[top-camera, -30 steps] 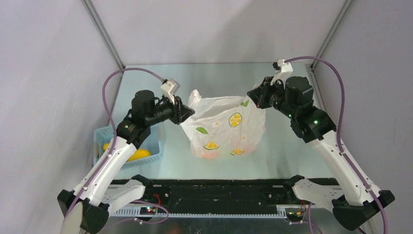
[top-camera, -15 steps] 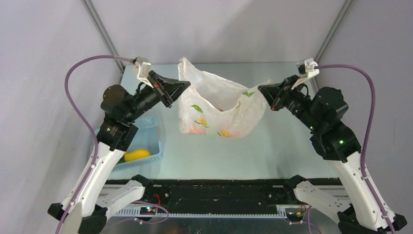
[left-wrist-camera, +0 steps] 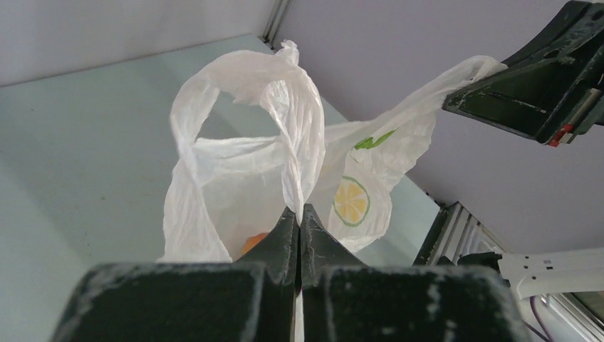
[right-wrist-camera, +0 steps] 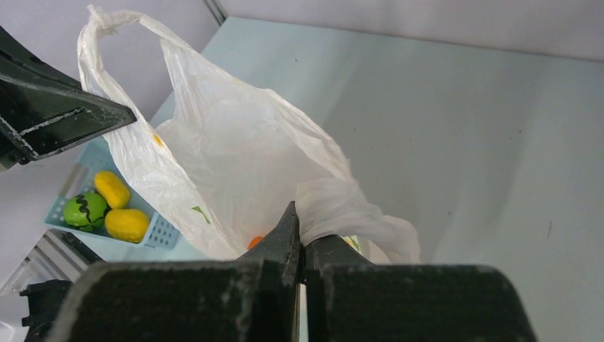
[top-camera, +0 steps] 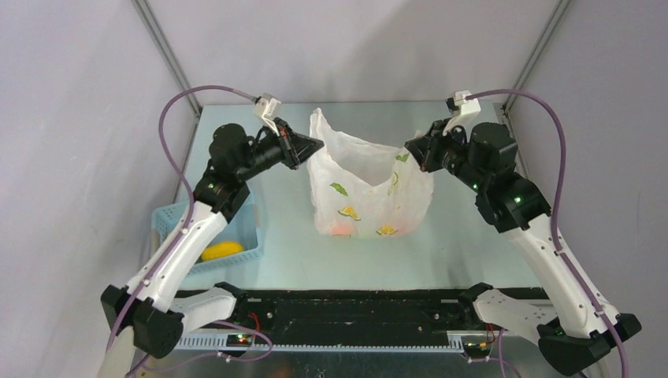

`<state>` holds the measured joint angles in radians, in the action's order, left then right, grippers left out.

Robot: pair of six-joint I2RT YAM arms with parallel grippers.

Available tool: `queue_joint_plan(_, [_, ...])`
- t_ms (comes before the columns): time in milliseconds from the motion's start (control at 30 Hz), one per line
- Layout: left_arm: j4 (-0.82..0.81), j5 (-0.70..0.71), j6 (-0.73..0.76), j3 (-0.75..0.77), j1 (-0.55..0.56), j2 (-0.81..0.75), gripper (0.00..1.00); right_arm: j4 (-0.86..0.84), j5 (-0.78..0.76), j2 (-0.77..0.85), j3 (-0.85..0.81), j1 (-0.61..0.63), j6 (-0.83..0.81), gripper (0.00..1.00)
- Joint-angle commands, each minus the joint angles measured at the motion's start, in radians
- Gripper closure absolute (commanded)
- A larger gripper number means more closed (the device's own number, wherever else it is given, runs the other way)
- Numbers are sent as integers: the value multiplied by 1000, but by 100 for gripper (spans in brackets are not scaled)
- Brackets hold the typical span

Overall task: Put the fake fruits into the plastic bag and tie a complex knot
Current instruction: Adjust the plastic bag at the center of the board.

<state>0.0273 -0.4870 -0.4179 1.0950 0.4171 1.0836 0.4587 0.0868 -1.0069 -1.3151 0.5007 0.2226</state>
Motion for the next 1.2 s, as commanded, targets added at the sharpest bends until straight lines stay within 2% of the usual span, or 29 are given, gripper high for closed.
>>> queue_joint_plan(0, [-149, -106, -17, -2, -21, 58, 100, -4, -12, -3, -5, -8, -23, 95])
queue_joint_plan(33, [-174, -122, -23, -4, -28, 74, 100, 5, -19, 3, -4, -8, -24, 90])
queue_joint_plan(100, [-208, -153, -37, -20, -34, 80, 100, 27, -44, 18, -4, -8, -32, 53])
queue_joint_plan(133, [-224, -165, -38, -28, -35, 79, 100, 35, -73, 24, -4, -9, -33, 43])
queue_joint_plan(167, [-230, -170, -37, -44, -38, 74, 100, 50, -93, 36, -4, -8, -34, 25])
queue_joint_plan(233, [-239, -185, -31, -65, -39, 68, 100, 65, -136, 56, -4, -8, -49, 10])
queue_joint_plan(300, [-255, -222, -35, -85, -39, 65, 100, 67, -160, 82, -4, -8, -68, 3])
queue_joint_plan(433, [-307, -287, -59, -111, -40, 65, 100, 27, -168, 133, -4, -8, -113, 1])
queue_joint_plan(500, [-315, -308, -59, -114, -40, 64, 100, -12, -117, 155, -4, -8, -132, 1])
queue_joint_plan(633, [-310, -339, -48, -111, -39, 66, 100, -114, 114, 156, -5, -7, -132, 1])
queue_joint_plan(700, [-303, -363, -39, -108, -37, 66, 100, -169, 333, 117, -5, -8, -133, 1])
queue_joint_plan(833, [-230, -365, 24, -95, -31, 69, 100, -330, 594, 30, -8, -6, -50, 1])
queue_joint_plan(933, [-173, -351, 80, -79, -17, 71, 100, -469, 673, -46, -25, 5, 29, 1])
queue_joint_plan(1033, [-104, -331, 162, -73, 9, 53, 100, -466, 710, -158, -85, 17, 40, 1])
queue_joint_plan(1167, [47, -231, 319, -52, 63, 21, 100, -400, 745, -263, -169, 28, 17, 1])
